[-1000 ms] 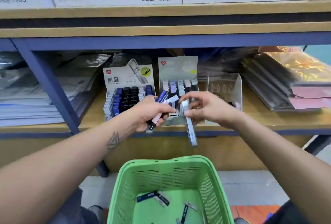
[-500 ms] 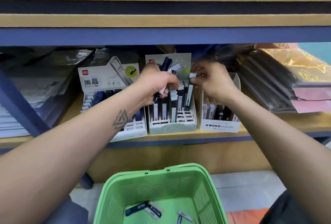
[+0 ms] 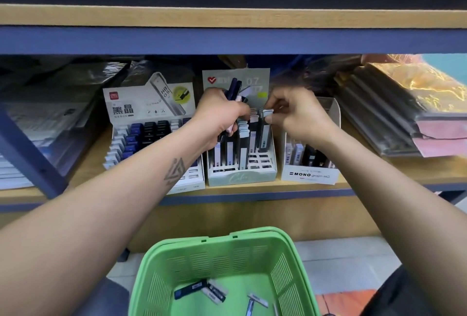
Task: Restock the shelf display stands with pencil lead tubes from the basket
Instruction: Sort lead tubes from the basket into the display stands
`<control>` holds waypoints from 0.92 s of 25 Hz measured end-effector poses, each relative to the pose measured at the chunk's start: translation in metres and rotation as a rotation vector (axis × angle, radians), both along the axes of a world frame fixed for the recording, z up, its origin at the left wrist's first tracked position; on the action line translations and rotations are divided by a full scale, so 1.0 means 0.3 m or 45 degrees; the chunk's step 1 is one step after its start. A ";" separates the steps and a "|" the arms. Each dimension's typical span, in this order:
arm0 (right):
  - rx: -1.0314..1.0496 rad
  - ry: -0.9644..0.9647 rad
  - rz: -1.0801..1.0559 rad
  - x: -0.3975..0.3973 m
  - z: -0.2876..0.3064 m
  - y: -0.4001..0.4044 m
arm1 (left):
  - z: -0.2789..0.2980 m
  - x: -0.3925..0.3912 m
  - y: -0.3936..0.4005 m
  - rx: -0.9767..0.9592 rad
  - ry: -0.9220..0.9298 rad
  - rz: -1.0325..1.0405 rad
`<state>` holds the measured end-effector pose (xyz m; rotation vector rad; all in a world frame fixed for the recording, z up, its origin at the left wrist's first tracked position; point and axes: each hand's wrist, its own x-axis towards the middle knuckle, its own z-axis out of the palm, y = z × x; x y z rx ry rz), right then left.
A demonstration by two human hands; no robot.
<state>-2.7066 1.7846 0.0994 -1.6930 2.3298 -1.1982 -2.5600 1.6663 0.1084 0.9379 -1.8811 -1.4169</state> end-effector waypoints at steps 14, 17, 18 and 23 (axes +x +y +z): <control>0.213 0.463 -0.168 0.030 -0.025 -0.005 | 0.010 0.012 -0.003 0.085 0.014 -0.023; 0.075 0.216 -0.128 0.049 -0.016 -0.013 | 0.019 0.037 -0.006 0.171 0.082 -0.127; -0.047 -0.050 -0.079 0.060 -0.003 -0.016 | 0.022 0.050 -0.005 0.227 0.093 -0.184; -0.321 -0.923 0.277 0.133 0.038 -0.023 | 0.038 0.117 0.006 0.465 0.010 -0.545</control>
